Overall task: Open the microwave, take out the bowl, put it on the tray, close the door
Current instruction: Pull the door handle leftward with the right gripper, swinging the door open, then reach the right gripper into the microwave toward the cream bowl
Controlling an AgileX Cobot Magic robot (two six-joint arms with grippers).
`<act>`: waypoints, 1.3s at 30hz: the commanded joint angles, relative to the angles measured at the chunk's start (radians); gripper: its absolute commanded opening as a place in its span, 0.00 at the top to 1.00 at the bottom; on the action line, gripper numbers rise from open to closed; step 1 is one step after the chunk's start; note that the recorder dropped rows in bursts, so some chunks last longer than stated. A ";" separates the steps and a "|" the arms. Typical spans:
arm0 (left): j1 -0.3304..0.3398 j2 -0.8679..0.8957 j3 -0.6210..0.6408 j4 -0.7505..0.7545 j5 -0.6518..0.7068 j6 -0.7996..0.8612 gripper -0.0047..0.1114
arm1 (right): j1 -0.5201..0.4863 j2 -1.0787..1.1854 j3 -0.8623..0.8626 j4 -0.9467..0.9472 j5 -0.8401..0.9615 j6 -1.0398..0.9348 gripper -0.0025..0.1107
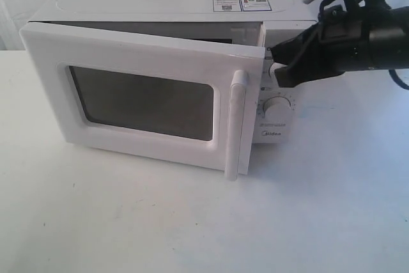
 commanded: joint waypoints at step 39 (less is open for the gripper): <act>-0.002 -0.005 0.003 -0.009 0.000 0.001 0.96 | 0.002 -0.052 0.003 0.050 0.369 -0.086 0.98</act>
